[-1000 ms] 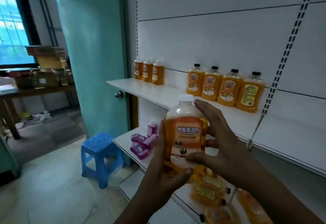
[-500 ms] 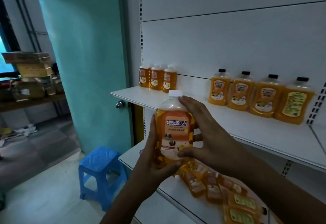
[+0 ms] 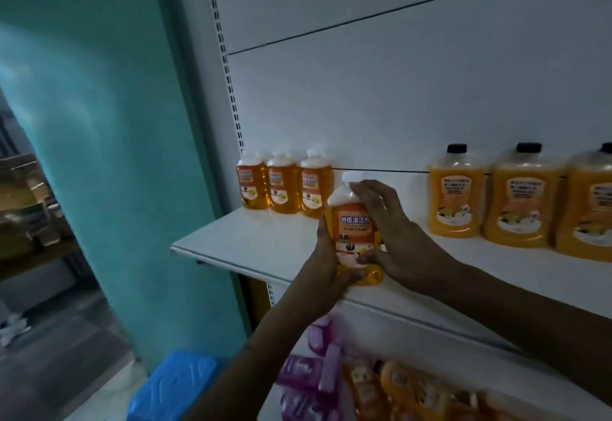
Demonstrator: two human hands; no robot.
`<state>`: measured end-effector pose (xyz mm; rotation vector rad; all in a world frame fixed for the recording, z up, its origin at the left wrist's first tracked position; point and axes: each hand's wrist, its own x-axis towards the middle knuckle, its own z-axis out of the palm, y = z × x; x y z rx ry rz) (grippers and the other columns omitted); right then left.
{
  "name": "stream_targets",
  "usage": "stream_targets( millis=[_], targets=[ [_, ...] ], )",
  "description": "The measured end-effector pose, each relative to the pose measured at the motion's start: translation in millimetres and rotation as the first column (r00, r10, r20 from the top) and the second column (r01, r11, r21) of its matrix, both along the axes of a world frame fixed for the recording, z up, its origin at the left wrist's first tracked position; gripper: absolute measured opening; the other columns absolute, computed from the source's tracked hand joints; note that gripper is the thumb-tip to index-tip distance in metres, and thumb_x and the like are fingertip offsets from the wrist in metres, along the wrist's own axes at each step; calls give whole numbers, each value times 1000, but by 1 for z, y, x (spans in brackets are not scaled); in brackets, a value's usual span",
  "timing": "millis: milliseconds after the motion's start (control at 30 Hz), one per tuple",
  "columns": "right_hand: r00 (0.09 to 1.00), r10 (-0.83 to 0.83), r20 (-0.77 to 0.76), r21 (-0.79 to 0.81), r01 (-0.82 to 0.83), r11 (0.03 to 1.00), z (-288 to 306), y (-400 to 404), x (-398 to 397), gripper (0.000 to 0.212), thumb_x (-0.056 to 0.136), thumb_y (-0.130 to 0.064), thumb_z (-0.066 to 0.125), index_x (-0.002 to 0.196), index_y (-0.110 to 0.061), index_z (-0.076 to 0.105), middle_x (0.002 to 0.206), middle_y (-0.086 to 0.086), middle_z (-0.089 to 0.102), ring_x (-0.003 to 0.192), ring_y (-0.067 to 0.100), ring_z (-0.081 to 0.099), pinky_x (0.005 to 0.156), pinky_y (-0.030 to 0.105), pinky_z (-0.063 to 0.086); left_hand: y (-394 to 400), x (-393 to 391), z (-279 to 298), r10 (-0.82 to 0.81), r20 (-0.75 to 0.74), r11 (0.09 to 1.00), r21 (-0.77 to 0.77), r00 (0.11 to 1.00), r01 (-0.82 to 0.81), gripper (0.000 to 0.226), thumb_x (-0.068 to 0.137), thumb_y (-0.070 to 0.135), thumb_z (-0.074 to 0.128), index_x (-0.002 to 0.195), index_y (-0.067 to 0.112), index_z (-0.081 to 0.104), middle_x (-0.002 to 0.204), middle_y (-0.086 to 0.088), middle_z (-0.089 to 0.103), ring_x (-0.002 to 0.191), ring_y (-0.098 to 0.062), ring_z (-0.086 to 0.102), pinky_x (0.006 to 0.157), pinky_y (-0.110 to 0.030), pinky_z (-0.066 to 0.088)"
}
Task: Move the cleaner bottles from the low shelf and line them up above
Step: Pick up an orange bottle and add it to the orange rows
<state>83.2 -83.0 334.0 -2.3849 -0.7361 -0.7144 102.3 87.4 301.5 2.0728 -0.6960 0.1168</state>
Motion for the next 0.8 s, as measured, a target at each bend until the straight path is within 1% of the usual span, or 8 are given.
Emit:
stream_targets(
  millis=[100, 167, 233, 333, 467, 633, 700, 800],
  targets=[
    [998, -51, 22, -7, 51, 999, -6, -1, 49, 98, 80, -10, 76, 151, -29, 11, 155, -7, 4, 130, 24, 45, 97, 28, 51, 1, 46, 2, 33, 47, 993, 111, 998, -38, 94, 89, 31, 66, 150, 25, -5, 145, 2, 44, 124, -6, 50, 104, -26, 44],
    [996, -82, 47, -11, 83, 997, -11, -1, 82, 102, 79, -8, 77, 150, -31, 9, 156, -4, 4, 129, 24, 45, 94, 22, 48, 7, 74, 1, 70, 138, 963, 251, 988, -103, 87, 92, 39, 60, 151, 28, -3, 148, 0, 43, 129, -14, 47, 108, -32, 40],
    [990, -122, 72, -30, 124, 992, -15, -3, 111, 103, 78, -7, 77, 149, -33, 6, 156, -1, 3, 128, 24, 46, 90, 17, 44, 15, 91, -1, 168, 226, 870, 423, 960, -252, 80, 94, 46, 52, 153, 23, 1, 150, -4, 40, 134, -22, 41, 113, -41, 33],
    [973, -214, 84, -26, 217, 976, -21, -3, 150, 104, 80, -8, 75, 148, -36, 1, 157, 0, 2, 130, 24, 44, 95, 22, 44, 16, 98, -7, 250, 307, 716, 579, 918, -389, 61, 97, 50, 39, 148, 19, 25, 150, -4, 40, 138, -24, 36, 116, -42, 22],
    [939, -326, 104, -22, 330, 944, -27, 5, 180, 101, 81, -7, 73, 151, -32, 4, 159, 3, 1, 137, 30, 35, 104, 41, 45, 15, 103, -12, 213, 401, 690, 583, 891, -428, 48, 98, 46, 36, 135, 18, 45, 137, -3, 52, 127, -24, 46, 110, -39, 30],
    [848, -516, 124, -135, 529, 838, -16, 6, 186, 101, 78, -27, 78, 152, -28, 10, 160, 6, 12, 142, 33, 23, 111, 49, 31, 18, 108, -16, 207, 359, 710, 584, 910, -392, 46, 98, 45, 37, 133, 16, 47, 136, -5, 52, 126, -27, 45, 109, -43, 31],
    [827, -553, 100, -167, 561, 810, -12, 8, 182, 102, 76, -29, 79, 153, -27, 11, 160, 6, 13, 143, 33, 21, 113, 52, 32, 17, 107, -15, 193, 371, 712, 584, 908, -390, 46, 98, 44, 38, 133, 16, 47, 136, -6, 52, 127, -28, 45, 109, -43, 31],
    [807, -587, 63, -175, 588, 790, -2, 14, 171, 101, 79, -36, 76, 153, -30, 8, 162, 7, 2, 146, 35, 15, 114, 55, 30, 20, 101, -10, 174, 409, 821, 442, 896, -361, 42, 98, 40, 44, 134, 19, 49, 139, -2, 52, 130, -24, 44, 113, -43, 29]
  ],
)
